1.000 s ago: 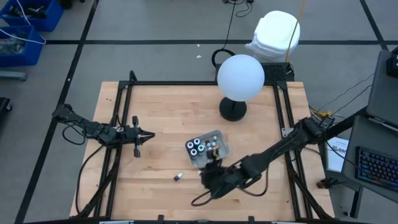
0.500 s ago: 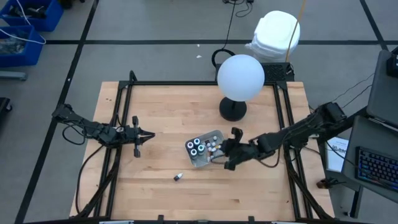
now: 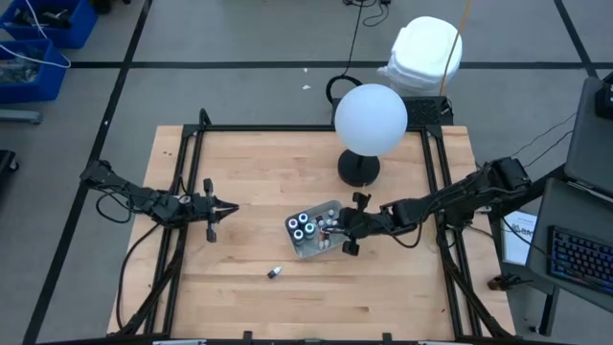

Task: Pick & Place food coloring
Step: Put the small blue food coloring bottle into the gray bin, then put the small violet food coloring bottle into the gray bin

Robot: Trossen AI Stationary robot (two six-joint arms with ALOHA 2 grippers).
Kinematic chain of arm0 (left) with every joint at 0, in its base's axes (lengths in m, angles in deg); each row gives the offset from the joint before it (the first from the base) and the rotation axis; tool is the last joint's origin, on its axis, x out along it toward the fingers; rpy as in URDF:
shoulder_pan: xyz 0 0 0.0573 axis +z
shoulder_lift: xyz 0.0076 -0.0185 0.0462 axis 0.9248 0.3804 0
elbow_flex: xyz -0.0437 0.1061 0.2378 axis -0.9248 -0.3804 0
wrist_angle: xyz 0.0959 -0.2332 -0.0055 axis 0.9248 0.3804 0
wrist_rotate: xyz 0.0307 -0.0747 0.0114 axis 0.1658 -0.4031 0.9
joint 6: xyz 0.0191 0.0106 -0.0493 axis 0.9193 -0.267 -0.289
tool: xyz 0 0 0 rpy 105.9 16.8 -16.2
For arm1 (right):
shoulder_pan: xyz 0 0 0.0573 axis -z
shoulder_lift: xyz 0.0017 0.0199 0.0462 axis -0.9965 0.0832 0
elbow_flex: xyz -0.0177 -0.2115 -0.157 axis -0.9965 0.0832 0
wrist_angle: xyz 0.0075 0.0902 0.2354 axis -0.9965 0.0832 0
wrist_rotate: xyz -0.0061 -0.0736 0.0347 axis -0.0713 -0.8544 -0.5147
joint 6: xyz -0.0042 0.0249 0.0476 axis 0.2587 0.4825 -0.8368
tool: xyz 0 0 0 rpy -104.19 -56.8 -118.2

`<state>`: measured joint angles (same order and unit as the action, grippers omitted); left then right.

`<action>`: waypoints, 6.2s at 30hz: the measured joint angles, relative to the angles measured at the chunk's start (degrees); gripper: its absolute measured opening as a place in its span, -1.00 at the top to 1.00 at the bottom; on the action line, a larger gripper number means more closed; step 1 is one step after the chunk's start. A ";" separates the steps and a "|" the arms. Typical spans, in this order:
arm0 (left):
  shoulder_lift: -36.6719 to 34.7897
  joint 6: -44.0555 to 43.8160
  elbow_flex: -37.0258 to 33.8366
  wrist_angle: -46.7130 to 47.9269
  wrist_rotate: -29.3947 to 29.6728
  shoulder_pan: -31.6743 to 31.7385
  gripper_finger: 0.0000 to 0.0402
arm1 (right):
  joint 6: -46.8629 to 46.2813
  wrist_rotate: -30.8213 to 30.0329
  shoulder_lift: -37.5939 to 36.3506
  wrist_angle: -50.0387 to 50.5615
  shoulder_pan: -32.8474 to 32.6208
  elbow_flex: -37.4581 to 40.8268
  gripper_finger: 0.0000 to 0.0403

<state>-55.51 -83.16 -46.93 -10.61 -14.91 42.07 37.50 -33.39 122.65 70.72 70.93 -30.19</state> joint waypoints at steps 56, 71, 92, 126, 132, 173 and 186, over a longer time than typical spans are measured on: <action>-0.01 -0.09 0.00 0.02 0.04 0.01 0.82 | 2.33 2.93 4.07 -0.44 0.01 -0.04 0.57; -0.01 -0.13 0.00 -0.14 3.75 0.01 0.82 | 7.92 3.06 0.79 -0.91 -0.10 -0.22 0.54; 0.67 8.83 0.02 -1.90 5.49 0.01 0.82 | 25.61 4.57 -40.92 -1.18 -5.99 10.56 0.98; 16.17 -11.11 7.47 -4.17 -0.06 -1.73 0.82 | 28.45 7.50 -76.72 -13.80 -5.43 40.17 0.99; 43.31 -26.20 21.23 5.88 -0.29 -4.39 0.82 | 30.18 7.44 -76.72 -15.91 -5.43 40.17 1.00; 102.74 -55.41 69.07 42.62 -26.08 -3.42 -0.67 | 29.71 7.43 -76.71 -15.94 -5.41 40.09 1.00; 103.04 -52.33 69.09 42.95 -26.57 -3.22 0.10 | 29.65 7.45 -76.53 -15.78 -5.41 40.07 1.00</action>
<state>47.53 -135.49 22.16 32.34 -41.48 38.85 67.15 -25.94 46.11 54.94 65.52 9.88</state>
